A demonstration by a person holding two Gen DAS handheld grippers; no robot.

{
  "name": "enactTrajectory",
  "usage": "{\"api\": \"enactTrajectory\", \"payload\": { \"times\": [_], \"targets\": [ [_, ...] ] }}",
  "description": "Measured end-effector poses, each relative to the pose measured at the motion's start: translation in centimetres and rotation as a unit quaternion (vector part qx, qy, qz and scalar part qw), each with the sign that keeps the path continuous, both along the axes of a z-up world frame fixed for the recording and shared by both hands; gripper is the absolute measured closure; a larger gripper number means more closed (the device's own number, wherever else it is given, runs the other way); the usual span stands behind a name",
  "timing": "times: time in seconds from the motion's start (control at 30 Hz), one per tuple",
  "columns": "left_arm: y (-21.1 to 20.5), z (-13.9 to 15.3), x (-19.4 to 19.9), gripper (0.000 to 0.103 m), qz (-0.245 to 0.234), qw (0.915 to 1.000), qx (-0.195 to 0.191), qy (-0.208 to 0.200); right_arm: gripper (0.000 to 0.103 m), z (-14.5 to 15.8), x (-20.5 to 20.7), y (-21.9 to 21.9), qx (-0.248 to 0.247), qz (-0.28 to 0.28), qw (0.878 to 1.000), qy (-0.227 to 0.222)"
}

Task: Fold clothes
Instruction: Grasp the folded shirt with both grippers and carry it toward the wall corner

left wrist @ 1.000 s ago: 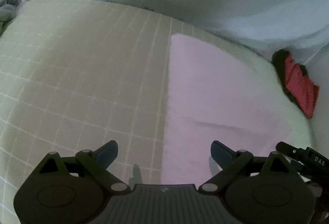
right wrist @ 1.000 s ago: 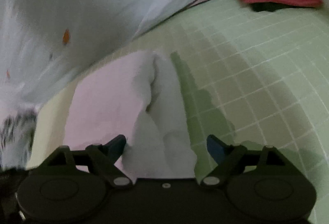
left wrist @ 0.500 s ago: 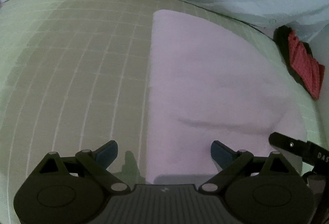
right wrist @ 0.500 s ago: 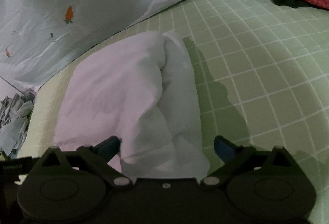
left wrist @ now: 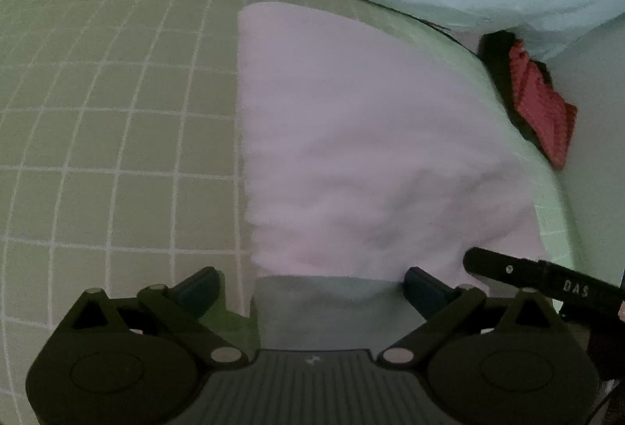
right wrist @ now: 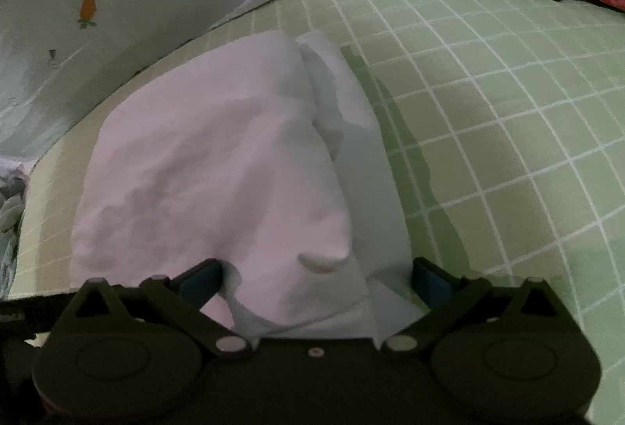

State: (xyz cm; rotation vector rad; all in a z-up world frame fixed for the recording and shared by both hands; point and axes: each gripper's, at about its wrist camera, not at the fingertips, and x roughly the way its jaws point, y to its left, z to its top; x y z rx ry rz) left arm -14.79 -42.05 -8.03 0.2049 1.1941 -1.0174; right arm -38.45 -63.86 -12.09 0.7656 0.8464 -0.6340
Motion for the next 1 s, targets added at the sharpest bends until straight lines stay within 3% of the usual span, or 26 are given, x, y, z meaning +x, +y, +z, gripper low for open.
{"api": "enactTrajectory", "payload": {
  "times": [0.03,0.07,0.1,0.13,0.17,0.2,0.23,0.3,0.5,0.7,0.87,1.0],
  "targets": [
    [-0.1,0.1,-0.1,0.008,-0.004,1.0000,-0.004,-0.001,0.001,0.1,0.0,0.1,0.002,-0.003,1.000,-0.001],
    [-0.1,0.3,-0.2,0.014,-0.008,0.9999,-0.008,-0.002,0.010,0.3,-0.1,0.3,0.005,-0.007,1.000,-0.001],
    [-0.2,0.4,-0.3,0.029,-0.013,0.9998,-0.012,-0.003,0.019,0.4,-0.1,0.5,0.007,-0.010,1.000,-0.003],
    [-0.3,0.5,-0.5,0.035,-0.017,0.9997,-0.016,-0.004,0.026,0.6,-0.3,0.7,0.008,-0.011,1.000,-0.009],
    [-0.4,0.6,-0.6,0.041,-0.021,0.9996,-0.020,-0.005,0.041,0.9,-0.4,1.0,0.009,-0.012,1.000,-0.014],
    [-0.4,0.8,-0.7,0.053,-0.025,0.9994,-0.024,-0.006,0.053,1.4,-0.5,1.4,0.004,-0.012,1.000,-0.020],
    [-0.5,0.9,-0.8,0.062,-0.029,0.9991,-0.029,-0.007,0.058,2.0,-0.5,1.8,-0.005,-0.009,1.000,-0.022],
    [-0.6,1.1,-1.0,0.069,-0.038,0.9986,-0.037,-0.009,0.071,3.2,-0.4,2.7,-0.028,0.003,0.999,-0.028],
    [-1.9,2.9,-3.2,0.076,-0.046,0.9973,-0.055,-0.015,0.077,6.8,-0.8,4.0,-0.093,0.031,0.995,-0.028],
    [-6.2,5.0,-7.4,0.076,-0.061,0.9949,-0.077,-0.025,0.077,9.0,-4.6,1.2,-0.111,0.006,0.993,-0.042],
    [-13.4,7.5,-11.3,0.076,-0.095,0.9881,-0.113,-0.044,0.078,10.7,-10.5,-4.2,-0.121,-0.035,0.989,-0.078],
    [-22.4,9.8,-14.6,0.076,-0.126,0.9785,-0.152,-0.060,0.078,12.6,-14.5,-10.7,-0.153,-0.074,0.981,-0.092]
  ]
}}
